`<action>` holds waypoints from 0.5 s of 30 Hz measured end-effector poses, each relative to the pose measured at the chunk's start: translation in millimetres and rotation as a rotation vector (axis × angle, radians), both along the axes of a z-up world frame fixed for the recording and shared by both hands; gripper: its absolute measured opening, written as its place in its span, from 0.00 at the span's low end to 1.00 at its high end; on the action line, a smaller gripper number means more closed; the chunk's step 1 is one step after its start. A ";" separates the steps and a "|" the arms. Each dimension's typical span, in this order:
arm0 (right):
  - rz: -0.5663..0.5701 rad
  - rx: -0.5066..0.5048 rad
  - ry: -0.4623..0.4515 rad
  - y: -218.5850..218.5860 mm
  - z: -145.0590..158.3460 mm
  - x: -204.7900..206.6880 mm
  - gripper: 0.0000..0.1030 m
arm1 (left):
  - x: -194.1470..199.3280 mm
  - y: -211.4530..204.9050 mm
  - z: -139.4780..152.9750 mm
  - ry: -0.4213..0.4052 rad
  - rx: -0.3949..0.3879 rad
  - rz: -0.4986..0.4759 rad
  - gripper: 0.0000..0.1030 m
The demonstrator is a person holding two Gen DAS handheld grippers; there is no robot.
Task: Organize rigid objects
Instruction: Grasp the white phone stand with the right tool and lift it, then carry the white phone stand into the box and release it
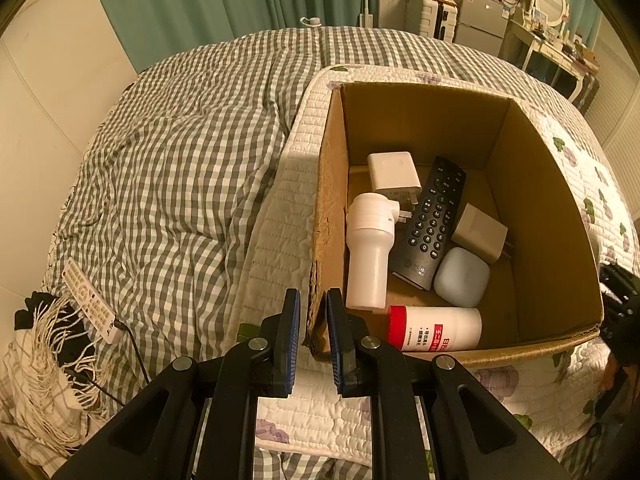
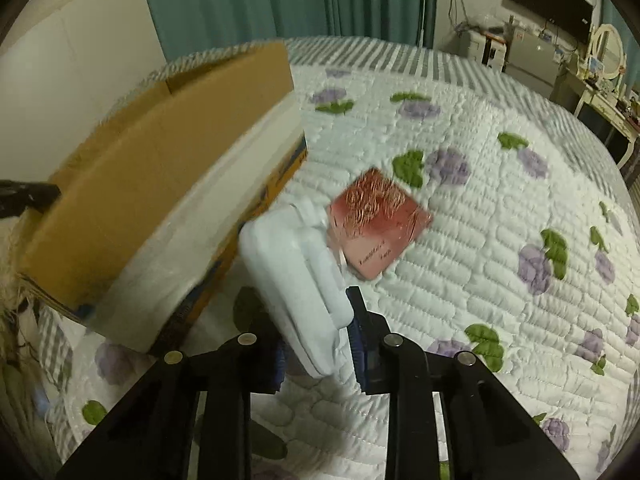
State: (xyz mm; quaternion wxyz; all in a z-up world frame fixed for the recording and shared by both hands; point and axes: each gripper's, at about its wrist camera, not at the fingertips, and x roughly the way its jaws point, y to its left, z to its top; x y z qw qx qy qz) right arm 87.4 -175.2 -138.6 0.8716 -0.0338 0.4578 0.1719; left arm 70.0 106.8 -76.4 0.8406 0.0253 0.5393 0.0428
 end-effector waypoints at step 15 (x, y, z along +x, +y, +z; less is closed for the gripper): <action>0.002 0.059 -0.162 4.2 72.4 -9.7 0.13 | -0.3 0.3 -1.1 -0.001 -0.002 0.001 0.14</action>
